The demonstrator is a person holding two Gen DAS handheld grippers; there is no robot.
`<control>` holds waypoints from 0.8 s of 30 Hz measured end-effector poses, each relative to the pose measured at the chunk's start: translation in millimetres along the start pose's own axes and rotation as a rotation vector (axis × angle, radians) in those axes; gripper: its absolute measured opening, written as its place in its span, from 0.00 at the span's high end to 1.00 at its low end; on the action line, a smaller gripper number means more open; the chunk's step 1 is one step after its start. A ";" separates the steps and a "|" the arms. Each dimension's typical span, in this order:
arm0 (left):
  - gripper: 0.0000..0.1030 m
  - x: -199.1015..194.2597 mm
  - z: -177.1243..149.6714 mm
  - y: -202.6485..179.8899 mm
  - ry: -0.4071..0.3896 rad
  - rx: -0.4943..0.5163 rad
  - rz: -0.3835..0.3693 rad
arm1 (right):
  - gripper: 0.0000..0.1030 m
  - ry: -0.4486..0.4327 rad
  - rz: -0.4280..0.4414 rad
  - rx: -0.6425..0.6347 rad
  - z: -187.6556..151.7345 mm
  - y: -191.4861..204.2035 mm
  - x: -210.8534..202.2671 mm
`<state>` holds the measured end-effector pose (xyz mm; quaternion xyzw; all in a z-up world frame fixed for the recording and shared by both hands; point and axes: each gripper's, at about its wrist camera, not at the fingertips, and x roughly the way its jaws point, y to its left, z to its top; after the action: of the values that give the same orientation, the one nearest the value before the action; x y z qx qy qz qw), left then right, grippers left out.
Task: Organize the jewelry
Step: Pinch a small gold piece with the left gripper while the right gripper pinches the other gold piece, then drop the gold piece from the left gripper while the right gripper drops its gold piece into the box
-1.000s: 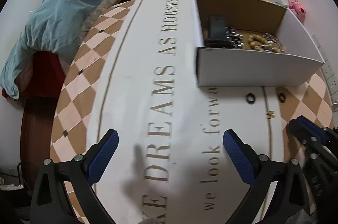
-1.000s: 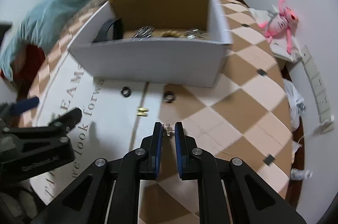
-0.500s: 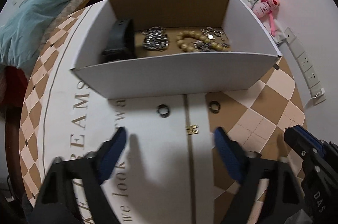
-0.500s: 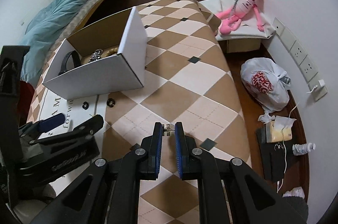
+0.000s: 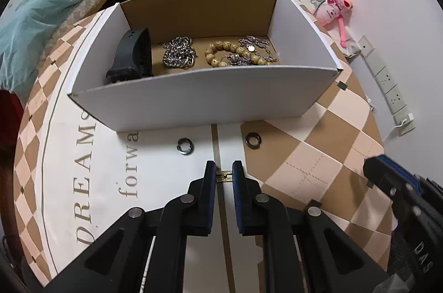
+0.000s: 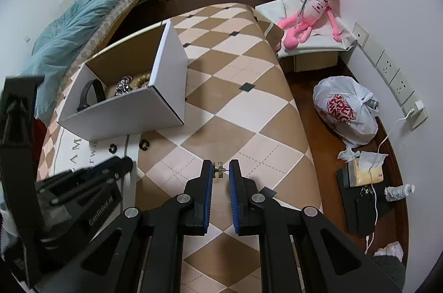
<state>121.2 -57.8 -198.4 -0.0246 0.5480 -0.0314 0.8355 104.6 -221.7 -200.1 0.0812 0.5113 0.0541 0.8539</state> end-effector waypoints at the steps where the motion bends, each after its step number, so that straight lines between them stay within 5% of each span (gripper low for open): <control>1: 0.91 -2.3 -0.9 0.9 0.001 -0.005 -0.009 | 0.88 -0.005 0.006 0.003 1.2 0.1 -2.7; 7: 0.91 -43.7 13.1 8.5 -0.039 -0.027 -0.107 | 0.88 -0.052 0.098 0.017 24.1 10.3 -32.6; 13: 0.91 -75.9 76.9 27.7 -0.073 -0.029 -0.189 | 0.88 -0.029 0.237 -0.027 86.4 39.8 -34.1; 24: 0.89 -44.1 153.4 66.7 0.026 -0.079 -0.118 | 0.87 0.203 0.217 -0.120 161.6 81.5 37.6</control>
<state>246.1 13.3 -102.1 -0.0893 0.5571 -0.0594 0.8235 264.1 -148.6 -141.8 0.0792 0.5788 0.1845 0.7903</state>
